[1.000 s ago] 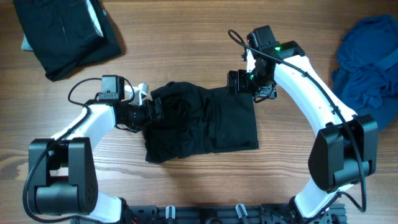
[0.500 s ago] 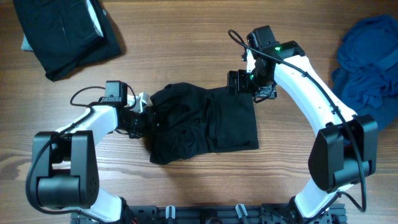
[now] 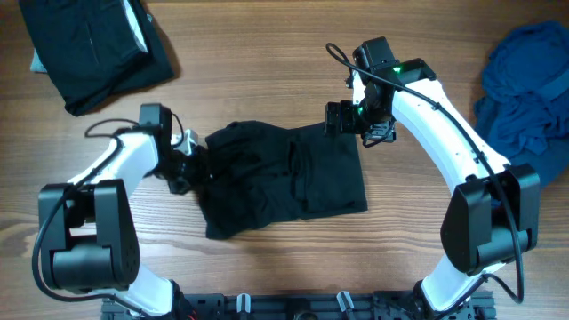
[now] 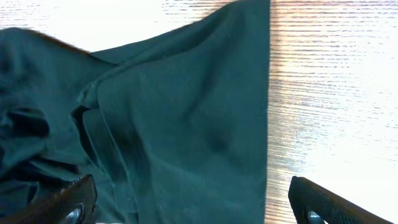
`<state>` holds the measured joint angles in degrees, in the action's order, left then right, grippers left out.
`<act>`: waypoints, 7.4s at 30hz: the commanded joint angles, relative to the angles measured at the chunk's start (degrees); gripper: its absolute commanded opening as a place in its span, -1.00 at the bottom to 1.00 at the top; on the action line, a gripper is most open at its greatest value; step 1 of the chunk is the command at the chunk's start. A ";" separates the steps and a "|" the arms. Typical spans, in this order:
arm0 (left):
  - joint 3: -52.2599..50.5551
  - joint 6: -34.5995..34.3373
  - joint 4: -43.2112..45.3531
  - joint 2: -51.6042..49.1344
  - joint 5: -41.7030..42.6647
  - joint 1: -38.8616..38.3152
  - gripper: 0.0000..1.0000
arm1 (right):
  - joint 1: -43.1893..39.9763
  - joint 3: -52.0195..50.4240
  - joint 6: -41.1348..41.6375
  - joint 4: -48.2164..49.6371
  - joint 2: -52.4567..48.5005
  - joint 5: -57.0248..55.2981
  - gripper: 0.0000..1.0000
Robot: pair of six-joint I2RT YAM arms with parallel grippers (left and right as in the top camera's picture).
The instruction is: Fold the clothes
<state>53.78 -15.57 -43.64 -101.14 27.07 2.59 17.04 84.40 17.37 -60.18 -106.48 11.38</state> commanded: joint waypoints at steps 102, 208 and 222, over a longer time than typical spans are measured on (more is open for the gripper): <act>38.16 -31.39 -19.39 -2.45 -34.45 -38.82 0.29 | -18.84 0.44 -5.88 -6.32 7.48 6.27 0.99; 41.79 -31.17 -36.81 2.78 -45.33 3.65 1.00 | 21.09 -14.47 2.64 16.74 -0.26 20.83 0.48; 41.79 -31.17 -37.03 2.78 -45.33 3.65 1.00 | 23.54 -14.78 3.85 19.65 -1.22 20.87 -0.13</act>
<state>95.55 -46.41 -80.44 -98.10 -18.15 6.07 39.24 69.76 20.75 -41.17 -105.91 31.09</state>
